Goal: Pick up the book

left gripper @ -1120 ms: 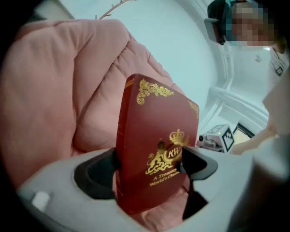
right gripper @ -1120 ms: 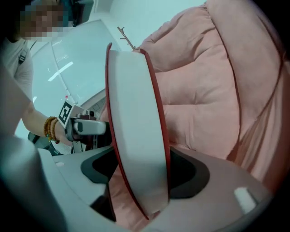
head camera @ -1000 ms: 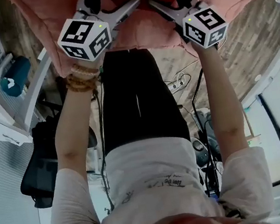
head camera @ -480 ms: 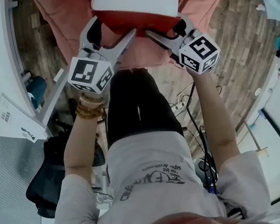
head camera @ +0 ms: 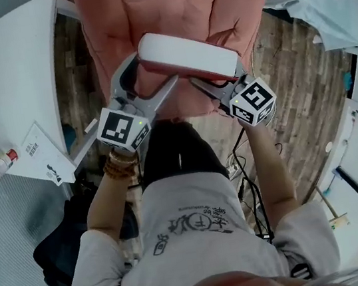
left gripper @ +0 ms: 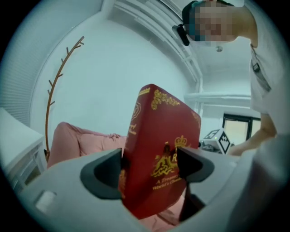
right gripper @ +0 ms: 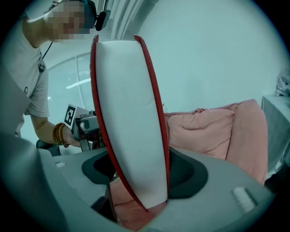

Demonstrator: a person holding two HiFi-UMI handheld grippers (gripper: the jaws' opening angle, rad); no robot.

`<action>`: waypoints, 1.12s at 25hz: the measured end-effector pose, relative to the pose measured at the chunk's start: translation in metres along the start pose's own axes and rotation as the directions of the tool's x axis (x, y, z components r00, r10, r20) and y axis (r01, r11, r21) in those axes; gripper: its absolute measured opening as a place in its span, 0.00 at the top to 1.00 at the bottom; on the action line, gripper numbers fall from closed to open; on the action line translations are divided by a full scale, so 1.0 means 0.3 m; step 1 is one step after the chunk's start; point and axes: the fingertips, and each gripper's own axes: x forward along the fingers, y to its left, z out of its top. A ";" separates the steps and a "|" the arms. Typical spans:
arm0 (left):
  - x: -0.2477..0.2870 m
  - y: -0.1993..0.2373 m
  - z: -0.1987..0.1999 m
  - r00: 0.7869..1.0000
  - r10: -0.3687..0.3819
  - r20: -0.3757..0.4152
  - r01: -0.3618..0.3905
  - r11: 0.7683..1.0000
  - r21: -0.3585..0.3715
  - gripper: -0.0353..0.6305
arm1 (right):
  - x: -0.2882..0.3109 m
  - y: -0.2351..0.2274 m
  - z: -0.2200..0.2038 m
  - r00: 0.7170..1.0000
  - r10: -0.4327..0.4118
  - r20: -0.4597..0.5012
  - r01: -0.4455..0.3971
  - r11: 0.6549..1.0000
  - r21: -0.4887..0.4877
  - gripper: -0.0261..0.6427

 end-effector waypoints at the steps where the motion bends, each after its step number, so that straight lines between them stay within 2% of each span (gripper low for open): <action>1: -0.016 -0.020 0.036 1.000 -0.002 0.005 0.002 1.000 0.011 0.38 | -0.020 0.022 0.035 1.000 0.001 0.011 -0.001 1.000 -0.004 0.47; 16: -0.237 -0.310 0.496 0.990 -0.009 0.139 -0.008 0.992 0.123 0.38 | -0.301 0.320 0.473 0.994 0.032 0.100 -0.017 0.990 -0.142 0.48; 28: -0.386 -0.501 0.741 0.969 -0.022 0.247 -0.022 0.985 0.173 0.39 | -0.492 0.540 0.694 0.980 0.015 0.200 0.035 0.969 -0.246 0.48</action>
